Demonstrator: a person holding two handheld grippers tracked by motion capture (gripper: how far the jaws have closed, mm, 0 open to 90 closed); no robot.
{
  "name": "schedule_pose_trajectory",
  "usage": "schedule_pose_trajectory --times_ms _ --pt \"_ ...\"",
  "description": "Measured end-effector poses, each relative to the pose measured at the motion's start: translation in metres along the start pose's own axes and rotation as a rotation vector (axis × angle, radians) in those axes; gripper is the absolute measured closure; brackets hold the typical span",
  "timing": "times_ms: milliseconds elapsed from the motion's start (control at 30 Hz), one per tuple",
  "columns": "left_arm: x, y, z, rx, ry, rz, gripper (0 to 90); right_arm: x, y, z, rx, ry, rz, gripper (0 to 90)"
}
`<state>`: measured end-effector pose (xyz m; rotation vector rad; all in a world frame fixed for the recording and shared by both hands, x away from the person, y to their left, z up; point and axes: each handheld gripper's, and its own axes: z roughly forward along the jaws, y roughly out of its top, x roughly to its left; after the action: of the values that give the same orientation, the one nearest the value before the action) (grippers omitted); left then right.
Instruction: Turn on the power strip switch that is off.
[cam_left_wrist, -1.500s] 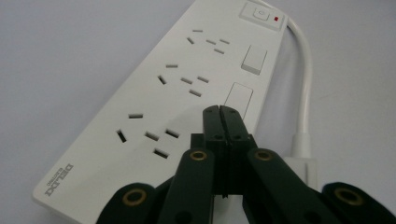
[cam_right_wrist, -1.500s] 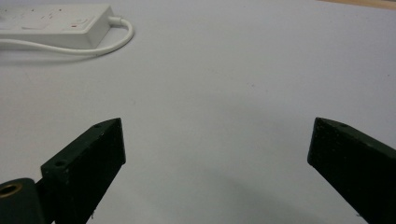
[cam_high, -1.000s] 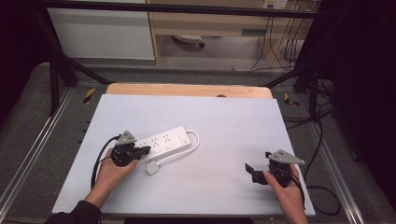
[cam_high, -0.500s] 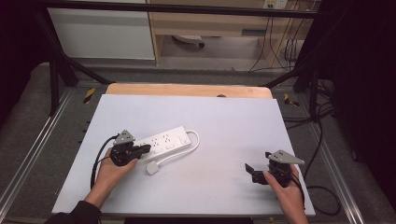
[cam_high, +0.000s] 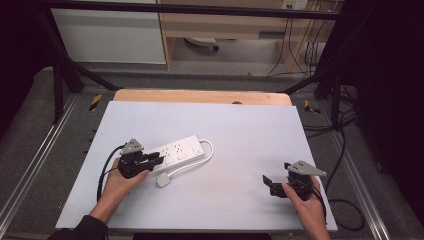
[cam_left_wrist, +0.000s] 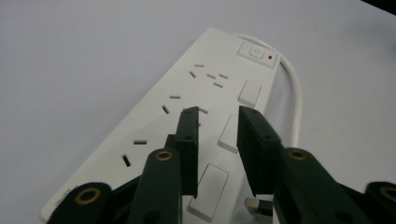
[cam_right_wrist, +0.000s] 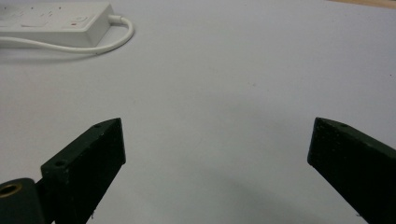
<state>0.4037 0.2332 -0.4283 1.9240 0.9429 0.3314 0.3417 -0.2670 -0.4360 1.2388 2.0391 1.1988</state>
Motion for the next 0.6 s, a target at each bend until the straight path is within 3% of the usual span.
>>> schedule_pose_trajectory --times_ms 133,333,533,600 --pt "0.0008 0.0007 0.0000 -0.012 -0.004 -0.028 54.5 0.0003 0.0001 0.0001 0.001 0.000 -0.003 4.5" --pt "0.0006 0.0018 -0.0004 -0.036 -0.012 -0.040 40.2 0.0003 0.0001 0.0001 0.001 0.001 -0.003 4.5" --pt "-0.0011 0.0028 0.0007 -0.038 0.011 -0.036 28.6 0.0002 0.0001 0.0003 0.001 0.001 -0.004 4.5" --pt "-0.0020 0.0032 0.0018 -0.033 0.030 -0.037 20.5 0.0003 0.0000 0.0006 0.002 0.001 -0.003 4.5"
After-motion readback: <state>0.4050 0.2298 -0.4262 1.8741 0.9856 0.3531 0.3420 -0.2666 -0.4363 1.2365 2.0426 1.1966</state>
